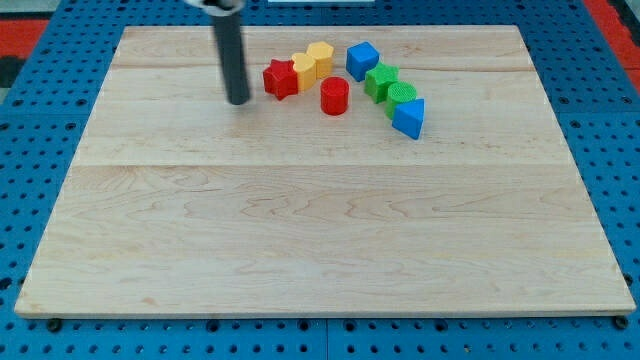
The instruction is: Separate the red star from the yellow heart
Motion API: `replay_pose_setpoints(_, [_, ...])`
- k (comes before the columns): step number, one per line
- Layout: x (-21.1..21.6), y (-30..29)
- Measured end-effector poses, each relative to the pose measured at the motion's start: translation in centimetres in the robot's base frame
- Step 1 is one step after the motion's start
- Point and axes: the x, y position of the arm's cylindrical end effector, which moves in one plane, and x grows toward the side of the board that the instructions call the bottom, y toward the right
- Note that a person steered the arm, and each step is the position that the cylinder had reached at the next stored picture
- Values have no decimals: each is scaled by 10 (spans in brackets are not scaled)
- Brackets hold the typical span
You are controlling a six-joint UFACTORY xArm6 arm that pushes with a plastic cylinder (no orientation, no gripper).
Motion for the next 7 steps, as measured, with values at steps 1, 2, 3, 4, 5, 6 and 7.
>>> replay_pose_setpoints(1, [-57, -8])
replay_pose_setpoints(2, [-87, 50])
replay_pose_setpoints(3, [-66, 90])
replay_pose_setpoints(4, [-53, 99])
replay_pose_setpoints(5, [-52, 98])
replay_pose_setpoints(6, [-51, 78])
replay_pose_setpoints(7, [-46, 56])
